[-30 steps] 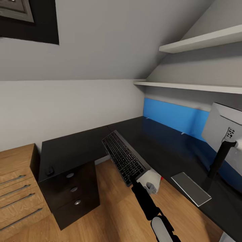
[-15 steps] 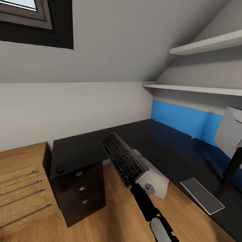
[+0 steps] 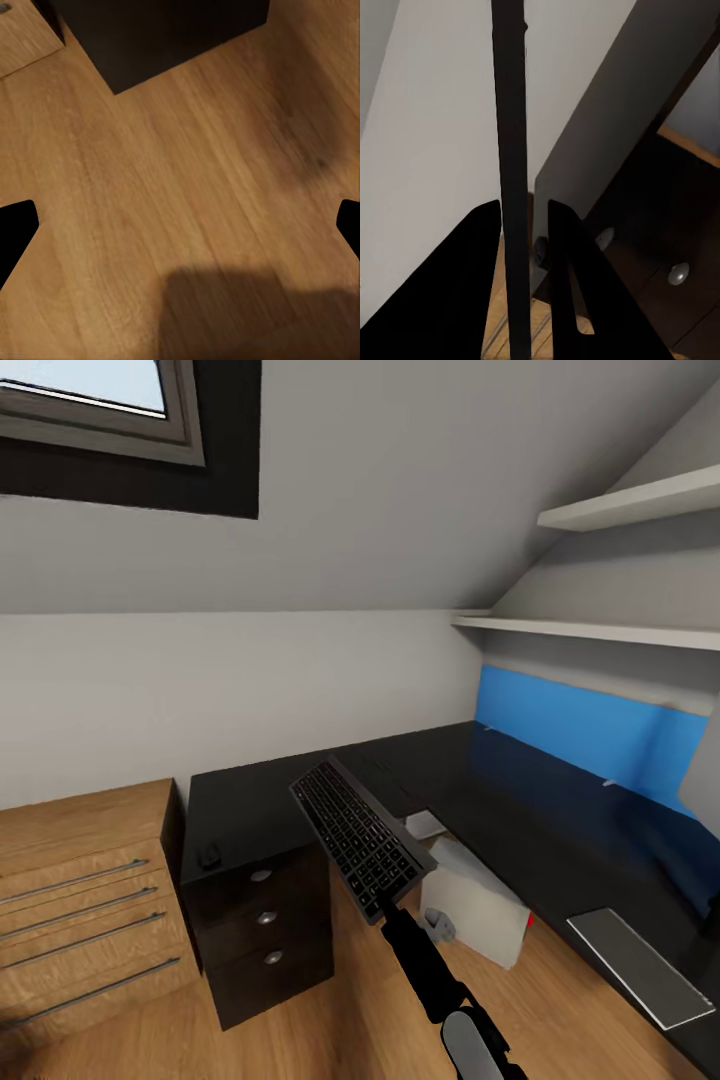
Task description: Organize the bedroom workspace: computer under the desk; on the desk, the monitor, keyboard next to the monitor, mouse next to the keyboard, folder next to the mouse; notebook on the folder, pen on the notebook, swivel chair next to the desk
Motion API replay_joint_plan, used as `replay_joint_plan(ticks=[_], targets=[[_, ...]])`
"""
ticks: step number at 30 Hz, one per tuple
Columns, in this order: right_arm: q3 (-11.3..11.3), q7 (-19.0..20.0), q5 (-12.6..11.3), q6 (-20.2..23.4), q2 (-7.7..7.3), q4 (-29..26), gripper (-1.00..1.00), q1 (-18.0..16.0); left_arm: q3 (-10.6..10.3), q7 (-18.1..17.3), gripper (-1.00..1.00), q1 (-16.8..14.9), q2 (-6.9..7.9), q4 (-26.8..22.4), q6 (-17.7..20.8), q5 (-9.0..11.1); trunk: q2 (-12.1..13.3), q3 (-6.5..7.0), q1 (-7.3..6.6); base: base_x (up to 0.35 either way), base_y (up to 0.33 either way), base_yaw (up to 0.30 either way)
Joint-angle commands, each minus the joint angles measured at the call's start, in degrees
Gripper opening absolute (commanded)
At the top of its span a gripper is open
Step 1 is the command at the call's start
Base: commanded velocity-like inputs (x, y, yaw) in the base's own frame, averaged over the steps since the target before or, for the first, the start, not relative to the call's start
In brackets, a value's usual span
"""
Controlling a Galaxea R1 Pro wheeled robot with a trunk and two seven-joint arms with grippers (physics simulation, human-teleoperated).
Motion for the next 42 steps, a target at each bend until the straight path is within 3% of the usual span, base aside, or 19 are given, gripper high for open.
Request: replay_joint_plan(ticks=[1,15,30,42], targets=[[0.0,0.3,-0.7,0.1,0.00,0.0,-1.00,0.0,-0.5,0.3,1.00,-0.1,0.02,0.1,-0.3,0.6,0.0,-0.01,0.00,0.000,0.000,0.200],[0.0,-0.2,-0.6,0.2,-0.01,-0.1,-1.00,0.0,-0.5,0.3,1.00,-0.1,0.01,0.1,-0.3,0.5,0.0,0.18,0.00,0.000,0.000,0.212],[-0.3,-0.1,-0.9,0.2,-0.10,0.0,-1.00,0.0,-0.5,0.4,1.00,-0.1,0.17,0.1,-1.2,0.5,0.0,0.18,0.00,0.000,0.000,0.011],[-2.1,-0.3,-1.2,0.2,0.09,2.0,-1.00,0.0,-0.3,0.7,1.00,-0.1,0.22,0.0,-2.0,0.6,0.0,0.18,0.00,0.000,0.110,0.000]])
